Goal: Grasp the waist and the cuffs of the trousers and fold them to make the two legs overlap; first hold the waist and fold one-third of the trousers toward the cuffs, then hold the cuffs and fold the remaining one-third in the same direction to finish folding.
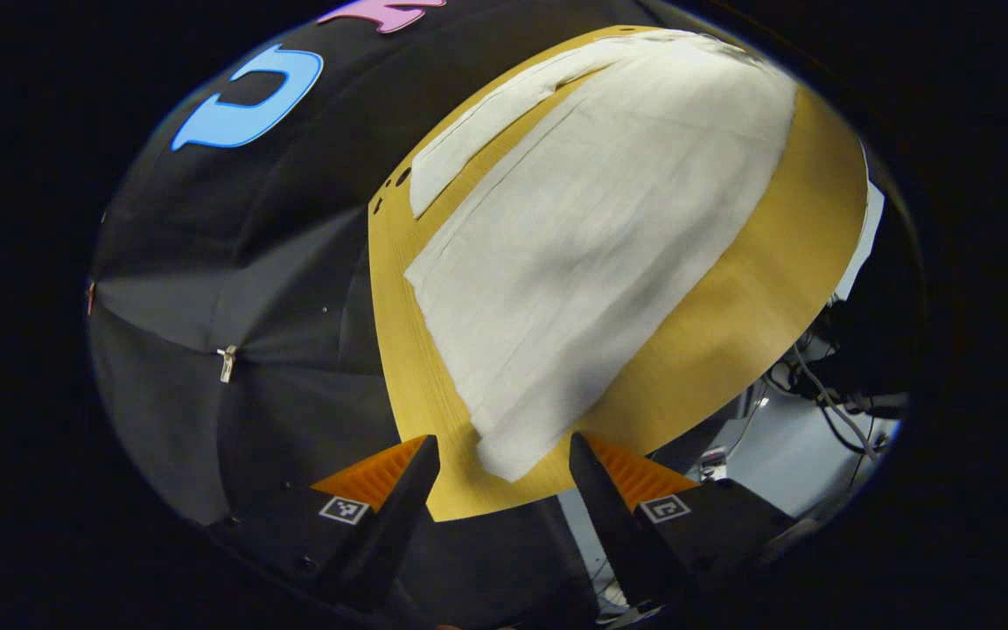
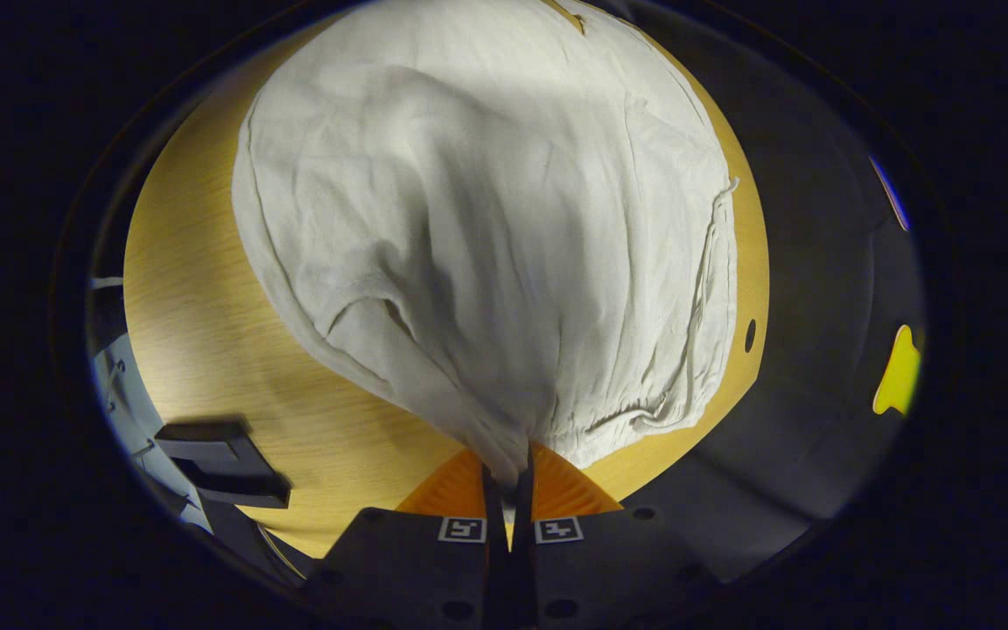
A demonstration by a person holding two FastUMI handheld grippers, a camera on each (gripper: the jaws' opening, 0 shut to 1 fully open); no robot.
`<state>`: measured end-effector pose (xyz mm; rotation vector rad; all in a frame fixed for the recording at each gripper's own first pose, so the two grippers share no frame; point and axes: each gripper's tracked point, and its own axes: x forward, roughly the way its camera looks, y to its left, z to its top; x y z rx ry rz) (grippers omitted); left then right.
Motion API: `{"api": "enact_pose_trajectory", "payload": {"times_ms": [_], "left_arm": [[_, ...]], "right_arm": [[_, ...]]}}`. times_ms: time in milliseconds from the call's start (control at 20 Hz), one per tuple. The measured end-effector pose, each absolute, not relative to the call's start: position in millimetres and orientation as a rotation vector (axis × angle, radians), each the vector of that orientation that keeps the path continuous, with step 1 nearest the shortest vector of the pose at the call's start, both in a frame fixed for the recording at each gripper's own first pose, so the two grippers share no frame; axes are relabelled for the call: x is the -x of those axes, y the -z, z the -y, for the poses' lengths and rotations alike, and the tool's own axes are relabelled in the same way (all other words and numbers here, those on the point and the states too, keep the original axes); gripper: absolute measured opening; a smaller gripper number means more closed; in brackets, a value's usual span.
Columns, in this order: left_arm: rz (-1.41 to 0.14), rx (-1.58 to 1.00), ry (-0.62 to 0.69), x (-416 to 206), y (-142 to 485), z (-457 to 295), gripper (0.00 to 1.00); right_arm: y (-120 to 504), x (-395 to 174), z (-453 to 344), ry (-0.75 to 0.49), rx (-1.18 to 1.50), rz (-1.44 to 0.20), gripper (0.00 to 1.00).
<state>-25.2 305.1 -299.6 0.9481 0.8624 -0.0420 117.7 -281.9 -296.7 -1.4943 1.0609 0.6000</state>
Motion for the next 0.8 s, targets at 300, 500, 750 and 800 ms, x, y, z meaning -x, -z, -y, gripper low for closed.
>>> {"api": "enact_pose_trajectory", "payload": {"times_ms": [300,500,750,800], "left_arm": [[-0.914,-1.12,0.354,-5,307,-298,0.83],[-0.964,-1.238,0.538,-23,311,-293,0.64],[-1.13,-1.095,0.584,-18,320,-295,0.3],[-1.137,-1.089,0.585,-18,319,-296,0.23]], "right_arm": [[295,-119,282,-0.578,1.55,-1.048,0.05],[294,-119,282,-0.571,1.554,-1.052,0.05],[294,-120,283,-0.538,1.497,-1.054,0.05],[294,-120,282,-0.536,1.496,-1.048,0.05]]}}
